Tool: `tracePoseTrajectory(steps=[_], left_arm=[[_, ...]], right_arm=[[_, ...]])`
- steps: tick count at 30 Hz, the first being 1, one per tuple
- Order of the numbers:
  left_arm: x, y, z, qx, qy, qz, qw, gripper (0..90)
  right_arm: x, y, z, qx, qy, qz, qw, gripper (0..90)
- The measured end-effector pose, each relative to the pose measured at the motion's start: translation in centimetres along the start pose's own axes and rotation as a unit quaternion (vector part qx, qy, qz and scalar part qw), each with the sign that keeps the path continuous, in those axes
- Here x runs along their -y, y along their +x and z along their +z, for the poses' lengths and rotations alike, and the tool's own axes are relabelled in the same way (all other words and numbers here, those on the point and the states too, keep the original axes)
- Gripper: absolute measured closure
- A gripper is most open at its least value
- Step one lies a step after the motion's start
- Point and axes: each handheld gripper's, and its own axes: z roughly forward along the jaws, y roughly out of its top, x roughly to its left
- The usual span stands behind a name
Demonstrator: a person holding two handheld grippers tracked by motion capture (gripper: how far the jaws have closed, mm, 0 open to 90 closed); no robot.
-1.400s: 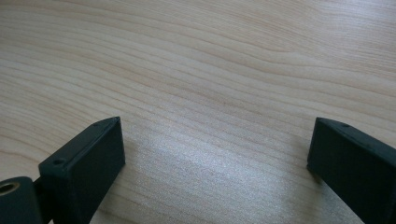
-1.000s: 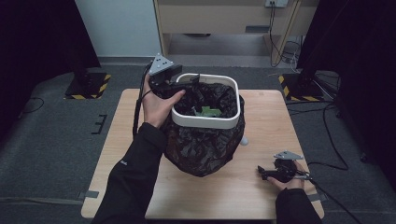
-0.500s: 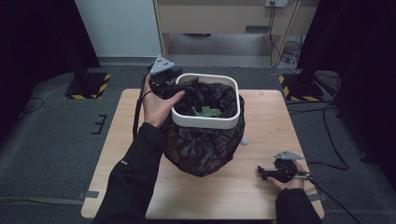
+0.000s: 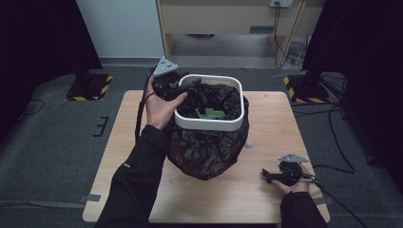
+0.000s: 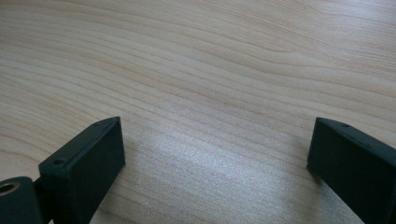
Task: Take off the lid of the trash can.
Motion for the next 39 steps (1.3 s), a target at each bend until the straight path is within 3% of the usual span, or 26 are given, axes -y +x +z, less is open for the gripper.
tracePoseTrajectory(steps=[24, 39], left_arm=[[-0.1, -0.1, -0.3, -0.026, -0.013, -0.042, 0.9987, 58.3], [-0.4, -0.1, -1.2, -0.032, -0.026, -0.049, 0.9980, 61.3]], right_arm=[[0.0, 0.0, 0.0, 0.000, 0.000, 0.000, 1.0000, 4.1], [0.0, 0.0, 0.0, -0.001, 0.001, 0.002, 1.0000, 4.1]])
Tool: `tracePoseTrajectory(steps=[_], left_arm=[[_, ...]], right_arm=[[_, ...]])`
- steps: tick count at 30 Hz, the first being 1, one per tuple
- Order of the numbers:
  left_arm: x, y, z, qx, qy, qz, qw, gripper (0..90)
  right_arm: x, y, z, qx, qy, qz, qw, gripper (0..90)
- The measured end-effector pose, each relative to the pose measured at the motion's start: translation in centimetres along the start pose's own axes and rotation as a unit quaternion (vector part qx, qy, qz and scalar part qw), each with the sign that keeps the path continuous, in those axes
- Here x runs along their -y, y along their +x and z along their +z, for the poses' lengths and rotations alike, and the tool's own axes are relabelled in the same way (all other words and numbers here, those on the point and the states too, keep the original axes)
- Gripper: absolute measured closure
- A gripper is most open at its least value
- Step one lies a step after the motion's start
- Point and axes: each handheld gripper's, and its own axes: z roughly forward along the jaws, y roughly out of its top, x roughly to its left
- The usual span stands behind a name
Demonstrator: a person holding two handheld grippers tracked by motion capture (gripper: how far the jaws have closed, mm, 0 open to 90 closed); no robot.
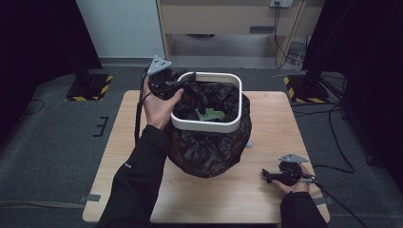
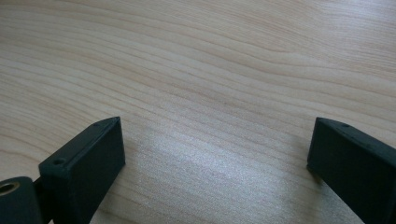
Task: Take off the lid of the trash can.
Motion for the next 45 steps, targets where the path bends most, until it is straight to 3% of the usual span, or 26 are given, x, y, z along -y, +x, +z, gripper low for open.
tracePoseTrajectory(steps=[13, 27, 36, 45], left_arm=[[-1.3, 0.0, -2.1, -0.005, -0.033, -0.002, 0.9995, 61.5], [-1.6, 1.6, -6.5, -0.027, -0.065, -0.004, 0.9975, 61.5], [0.1, 3.5, -10.5, -0.052, -0.074, -0.007, 0.9958, 61.5], [2.8, 5.9, -14.2, -0.082, -0.072, -0.030, 0.9936, 61.4]], right_arm=[[0.0, 0.0, 0.0, 0.000, 0.000, 0.001, 1.0000, 4.1], [0.0, 0.0, 0.0, 0.000, 0.000, 0.000, 1.0000, 4.2], [0.0, 0.0, 0.0, 0.000, 0.000, 0.001, 1.0000, 4.2], [0.0, 0.0, 0.0, 0.001, 0.001, -0.002, 1.0000, 4.2]])
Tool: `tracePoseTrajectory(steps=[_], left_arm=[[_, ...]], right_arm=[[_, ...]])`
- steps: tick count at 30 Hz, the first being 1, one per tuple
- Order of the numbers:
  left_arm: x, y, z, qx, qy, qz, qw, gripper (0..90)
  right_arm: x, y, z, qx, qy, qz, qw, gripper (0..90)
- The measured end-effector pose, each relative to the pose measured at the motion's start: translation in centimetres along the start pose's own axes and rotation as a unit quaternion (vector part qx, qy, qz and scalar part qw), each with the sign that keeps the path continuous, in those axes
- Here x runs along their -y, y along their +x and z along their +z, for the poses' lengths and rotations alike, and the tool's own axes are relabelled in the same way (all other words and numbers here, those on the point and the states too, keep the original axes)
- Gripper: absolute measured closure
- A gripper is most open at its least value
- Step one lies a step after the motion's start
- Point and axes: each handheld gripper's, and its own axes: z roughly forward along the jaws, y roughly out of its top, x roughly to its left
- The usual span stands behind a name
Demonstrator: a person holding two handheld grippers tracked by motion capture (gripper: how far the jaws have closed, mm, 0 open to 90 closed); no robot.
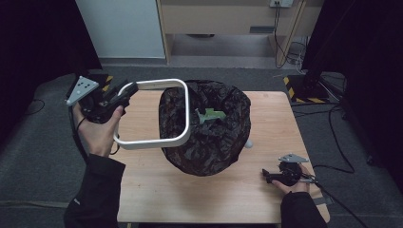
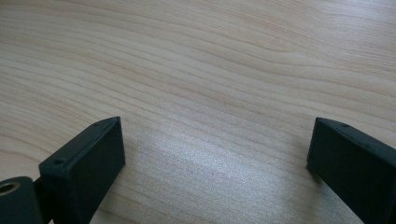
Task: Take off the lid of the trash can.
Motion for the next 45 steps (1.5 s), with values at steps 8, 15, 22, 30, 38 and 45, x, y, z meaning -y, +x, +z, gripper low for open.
tracePoseTrajectory(steps=[8, 15, 22, 30, 38, 45], left_arm=[[1.2, 2.6, -3.2, -0.026, -0.001, -0.007, 0.9996, 61.3], [2.5, 4.6, -5.3, -0.046, 0.003, -0.012, 0.9989, 61.3], [4.4, 6.2, -6.7, -0.063, 0.015, -0.017, 0.9977, 61.4], [7.5, 7.2, -6.7, -0.070, 0.040, -0.031, 0.9963, 61.5], [11.3, 8.3, -6.3, -0.083, 0.074, -0.047, 0.9927, 61.5], [14.1, 8.6, -5.6, -0.082, 0.103, -0.053, 0.9899, 61.5]], right_arm=[[0.0, 0.0, 0.0, 0.000, 0.000, 0.000, 1.0000, 4.2], [0.0, 0.0, 0.0, 0.001, 0.000, -0.001, 1.0000, 4.2], [0.0, 0.0, 0.0, 0.002, 0.000, 0.000, 1.0000, 4.3], [0.0, 0.0, 0.0, 0.003, -0.001, 0.000, 1.0000, 4.3], [0.1, 0.0, 0.0, 0.003, 0.000, -0.001, 1.0000, 4.4], [0.1, 0.1, 0.0, 0.002, -0.002, 0.003, 1.0000, 4.5]])
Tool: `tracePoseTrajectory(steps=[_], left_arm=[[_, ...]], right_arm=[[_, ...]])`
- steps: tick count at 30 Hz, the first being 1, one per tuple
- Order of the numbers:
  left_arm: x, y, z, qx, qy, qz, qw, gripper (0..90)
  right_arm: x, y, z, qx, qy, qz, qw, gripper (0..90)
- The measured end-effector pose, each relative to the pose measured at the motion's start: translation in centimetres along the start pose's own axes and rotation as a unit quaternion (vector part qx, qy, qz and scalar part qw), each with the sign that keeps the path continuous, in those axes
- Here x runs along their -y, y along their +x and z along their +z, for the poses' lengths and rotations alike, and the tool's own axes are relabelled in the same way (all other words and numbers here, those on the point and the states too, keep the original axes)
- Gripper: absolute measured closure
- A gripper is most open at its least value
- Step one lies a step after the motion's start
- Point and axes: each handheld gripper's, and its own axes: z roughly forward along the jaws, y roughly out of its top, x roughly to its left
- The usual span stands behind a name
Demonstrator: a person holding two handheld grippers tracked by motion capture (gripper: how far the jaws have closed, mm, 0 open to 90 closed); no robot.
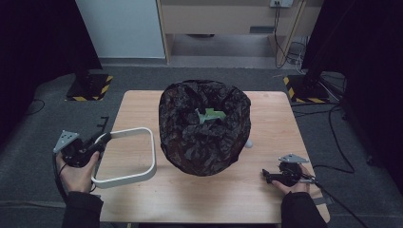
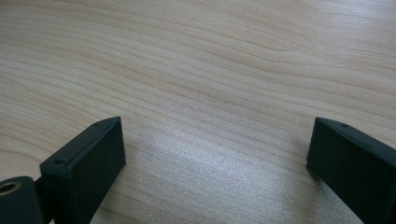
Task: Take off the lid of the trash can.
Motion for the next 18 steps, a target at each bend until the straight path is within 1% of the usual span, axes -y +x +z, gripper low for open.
tracePoseTrajectory(steps=[3, 11, 12, 18], left_arm=[[0.9, -0.1, 0.8, -0.002, 0.012, 0.000, 0.9999, 61.5], [3.8, -0.3, 3.0, -0.001, 0.040, -0.010, 0.9992, 61.6], [4.1, -0.4, 3.2, -0.001, 0.040, -0.012, 0.9991, 61.6], [5.7, -0.6, 4.2, 0.003, 0.052, -0.013, 0.9986, 61.5]], right_arm=[[0.0, 0.0, 0.0, -0.001, 0.000, 0.001, 1.0000, 4.5], [0.0, 0.0, -0.1, -0.001, 0.001, 0.002, 1.0000, 4.6], [0.0, 0.0, -0.1, -0.001, 0.001, 0.002, 1.0000, 4.5], [0.0, 0.0, -0.1, -0.001, 0.001, 0.001, 1.0000, 4.5]])
